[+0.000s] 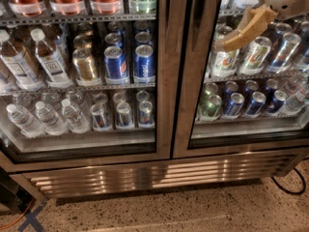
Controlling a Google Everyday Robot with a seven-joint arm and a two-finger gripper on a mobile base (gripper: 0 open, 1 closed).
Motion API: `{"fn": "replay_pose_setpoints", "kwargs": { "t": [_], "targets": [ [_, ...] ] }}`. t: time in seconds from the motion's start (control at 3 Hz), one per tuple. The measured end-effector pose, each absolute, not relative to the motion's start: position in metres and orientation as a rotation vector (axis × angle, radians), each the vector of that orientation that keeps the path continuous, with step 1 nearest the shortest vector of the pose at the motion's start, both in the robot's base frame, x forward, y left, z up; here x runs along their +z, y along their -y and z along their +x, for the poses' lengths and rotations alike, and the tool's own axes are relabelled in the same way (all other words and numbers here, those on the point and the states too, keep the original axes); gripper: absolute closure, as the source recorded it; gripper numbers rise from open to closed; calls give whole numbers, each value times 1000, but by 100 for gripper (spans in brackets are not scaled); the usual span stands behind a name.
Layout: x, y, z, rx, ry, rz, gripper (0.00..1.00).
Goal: Open right fridge door
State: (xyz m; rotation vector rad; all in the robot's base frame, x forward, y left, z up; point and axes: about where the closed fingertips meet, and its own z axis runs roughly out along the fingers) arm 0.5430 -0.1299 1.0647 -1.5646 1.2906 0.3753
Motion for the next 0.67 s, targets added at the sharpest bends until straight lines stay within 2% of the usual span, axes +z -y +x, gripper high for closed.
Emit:
{"fn": "replay_pose_setpoints", "kwargs": {
  "t": [0.67],
  "targets": [
    [1061, 129, 542, 409, -1300, -1553, 13]
  ]
}}
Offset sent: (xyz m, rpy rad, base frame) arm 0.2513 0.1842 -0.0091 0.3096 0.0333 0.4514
